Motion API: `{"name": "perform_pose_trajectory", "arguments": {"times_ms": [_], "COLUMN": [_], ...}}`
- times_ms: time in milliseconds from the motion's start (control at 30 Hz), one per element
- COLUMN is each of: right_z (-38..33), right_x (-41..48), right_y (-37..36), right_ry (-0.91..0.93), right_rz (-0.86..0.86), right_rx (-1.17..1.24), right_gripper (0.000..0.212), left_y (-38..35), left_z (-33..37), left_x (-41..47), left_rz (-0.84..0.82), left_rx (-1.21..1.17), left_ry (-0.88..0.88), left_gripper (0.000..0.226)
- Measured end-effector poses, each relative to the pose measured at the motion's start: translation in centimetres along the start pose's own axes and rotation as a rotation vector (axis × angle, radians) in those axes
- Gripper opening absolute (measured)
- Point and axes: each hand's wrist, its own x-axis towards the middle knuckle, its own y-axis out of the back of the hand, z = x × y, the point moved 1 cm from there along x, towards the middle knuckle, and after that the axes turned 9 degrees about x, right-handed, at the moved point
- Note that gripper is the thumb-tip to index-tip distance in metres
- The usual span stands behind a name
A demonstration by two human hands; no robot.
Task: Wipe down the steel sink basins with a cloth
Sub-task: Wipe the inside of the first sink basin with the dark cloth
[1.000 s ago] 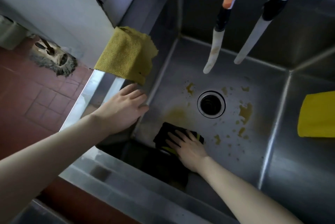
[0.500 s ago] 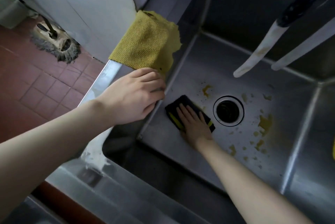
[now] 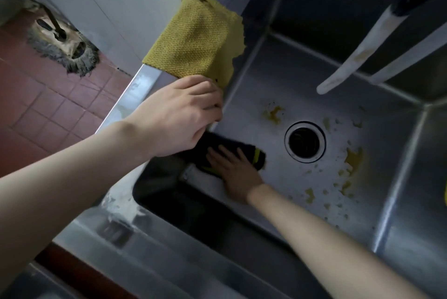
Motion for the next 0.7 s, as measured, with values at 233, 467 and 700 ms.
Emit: {"name": "perform_pose_trajectory", "arguments": {"times_ms": [233,467,700], "right_z": [-2.2,0.9,8.0], "right_x": [-0.3,-3.3,-1.7], "right_y": [-0.9,-1.6,1.9], "right_ry": [0.094,-0.027,-0.231], "right_rz": [-0.143,-0.161,0.103], "right_rx": [-0.094,-0.017,0.009], "right_gripper": [0.055,0.084,0.081], "left_y": [0.4,0.7,0.3], "left_z": [0.3,2.0,-2.6], "left_x": [0.3,2.8,8.0], "left_rz": [-0.048,-0.005,-0.047], "left_rx": [0.078,0.181,0.227], "left_ry": [0.011,-0.055,-0.007], "left_gripper": [0.027,0.022,0.032]}}
